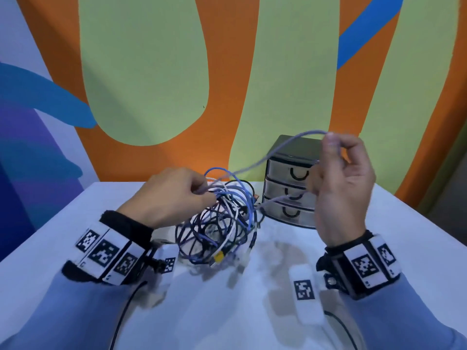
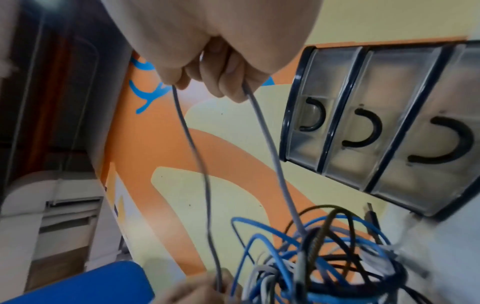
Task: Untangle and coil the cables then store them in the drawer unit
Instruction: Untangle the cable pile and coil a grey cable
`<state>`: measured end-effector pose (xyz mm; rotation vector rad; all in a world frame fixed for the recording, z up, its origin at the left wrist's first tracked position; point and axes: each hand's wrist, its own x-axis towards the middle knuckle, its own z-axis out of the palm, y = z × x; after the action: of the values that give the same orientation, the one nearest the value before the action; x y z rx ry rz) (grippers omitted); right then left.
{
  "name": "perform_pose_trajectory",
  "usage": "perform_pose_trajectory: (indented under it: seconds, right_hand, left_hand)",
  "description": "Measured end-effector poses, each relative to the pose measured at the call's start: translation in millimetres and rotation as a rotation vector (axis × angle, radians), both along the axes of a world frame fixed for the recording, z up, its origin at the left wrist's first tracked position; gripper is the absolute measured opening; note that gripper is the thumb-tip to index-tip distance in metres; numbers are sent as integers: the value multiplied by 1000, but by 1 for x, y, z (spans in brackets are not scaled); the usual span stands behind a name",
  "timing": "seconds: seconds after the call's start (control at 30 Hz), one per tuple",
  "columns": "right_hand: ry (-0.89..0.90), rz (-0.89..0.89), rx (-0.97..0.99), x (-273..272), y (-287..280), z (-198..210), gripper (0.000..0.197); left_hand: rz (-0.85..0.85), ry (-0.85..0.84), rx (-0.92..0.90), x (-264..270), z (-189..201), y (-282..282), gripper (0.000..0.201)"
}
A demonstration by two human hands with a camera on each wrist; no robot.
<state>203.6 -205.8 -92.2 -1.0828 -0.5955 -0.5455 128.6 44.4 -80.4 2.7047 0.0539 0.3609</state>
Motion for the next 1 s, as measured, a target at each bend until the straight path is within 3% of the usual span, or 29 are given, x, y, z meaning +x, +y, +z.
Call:
perform_pose_trajectory:
  seconds: [0.1,0.2,0.33,0.43,0.57,0.67,0.73,0.83,0.93,1.0]
  right_hand:
    - [44,85,103,0,-1,5,14]
    - [64,91,34,1,-1,4,15]
    - [61,154,-175,-2,6,-3,17]
    - [77,218,-403,-3,11,-10,13]
    - [186,166,-742,5,18,-25,19]
    - [312,200,-762,8,23,-34,30]
    - [408,248,-634,9,25,-35,37]
    - [442,231,-429,11,24,-29,44]
    - [430,244,-355,13,21,-29,38]
    - [440,283,-341,17,19,-33,23]
  left_hand:
    - [8,41,-57,4,-6,9,36]
    - [-22,-78,-248,6,-6,10,40]
    - [-10,-327,-735,6,7,7,35]
    - [3,-349,-1075,2,15,15,31]
    - [-22,-339,-1358,1,13,28,28]
    - [31,-333,-1422,2,11,30,39]
    - [156,-403,-1317,2,11,32,42]
    - [311,-583,-1181,1,12,39,29]
    - [287,-586,-1126,0,11,46,21]
    - [238,-510,-1059,0,10,46,33]
